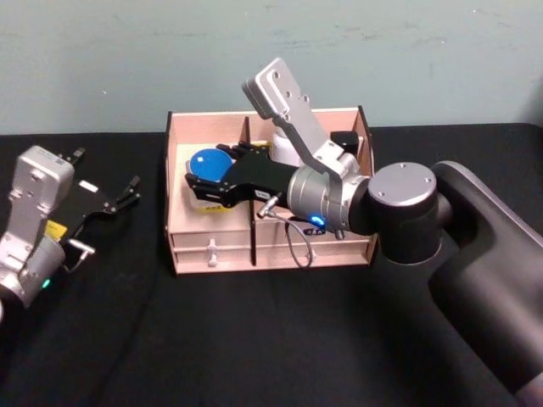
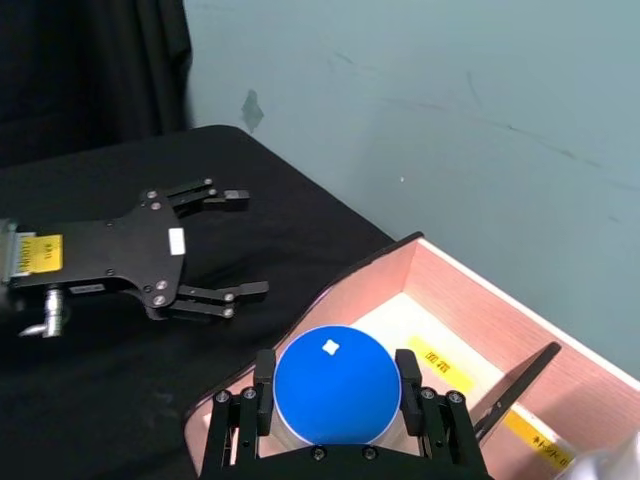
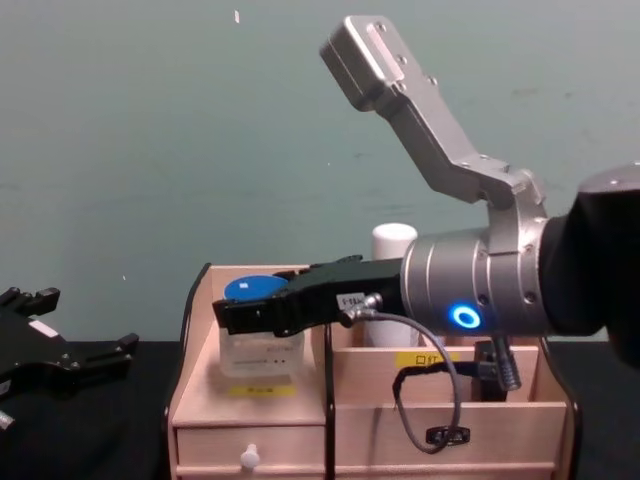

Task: Pick up the facial cleanser and watermelon frost from the table and place them into the tiered storage box.

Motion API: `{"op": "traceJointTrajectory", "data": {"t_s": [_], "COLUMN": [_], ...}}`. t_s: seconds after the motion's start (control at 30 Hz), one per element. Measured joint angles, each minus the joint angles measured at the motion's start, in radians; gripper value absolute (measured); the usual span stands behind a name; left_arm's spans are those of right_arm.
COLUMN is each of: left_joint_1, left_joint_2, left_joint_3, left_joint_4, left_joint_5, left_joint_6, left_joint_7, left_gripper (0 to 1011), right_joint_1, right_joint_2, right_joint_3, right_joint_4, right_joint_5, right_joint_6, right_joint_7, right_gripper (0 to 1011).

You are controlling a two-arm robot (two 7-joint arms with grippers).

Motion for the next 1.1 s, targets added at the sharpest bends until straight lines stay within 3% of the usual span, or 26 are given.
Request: {"op": "traceJointTrajectory", "data": {"t_s": [0.33, 0.7, 1.1], "left_joint_1": [0.000, 0.000, 0.000], "left_joint_2": [0.000, 0.000, 0.000], "left_joint_3": [0.000, 0.000, 0.000], "left_joint_4": [0.000, 0.000, 0.000], "left_joint_5": [0.000, 0.000, 0.000], "left_joint_6": [0.000, 0.000, 0.000], "left_joint_7": [0.000, 0.000, 0.000], "left_gripper": [1001, 1001, 1001], "right_joint_1": [0.023, 0.024, 0.024], "right_joint_2": [-0.022, -0.025, -0.025], "right_joint_3": [0.011, 0.013, 0.013], "right_joint_4": [0.055, 0.059, 0.059], "right_joint_5": [-0.009, -0.014, -0.013], "right_joint_6": [-0.001, 0.007, 0.006], "right_joint_7": [-0.007, -0.012, -0.011], "right_gripper": [721, 722, 1003]}}
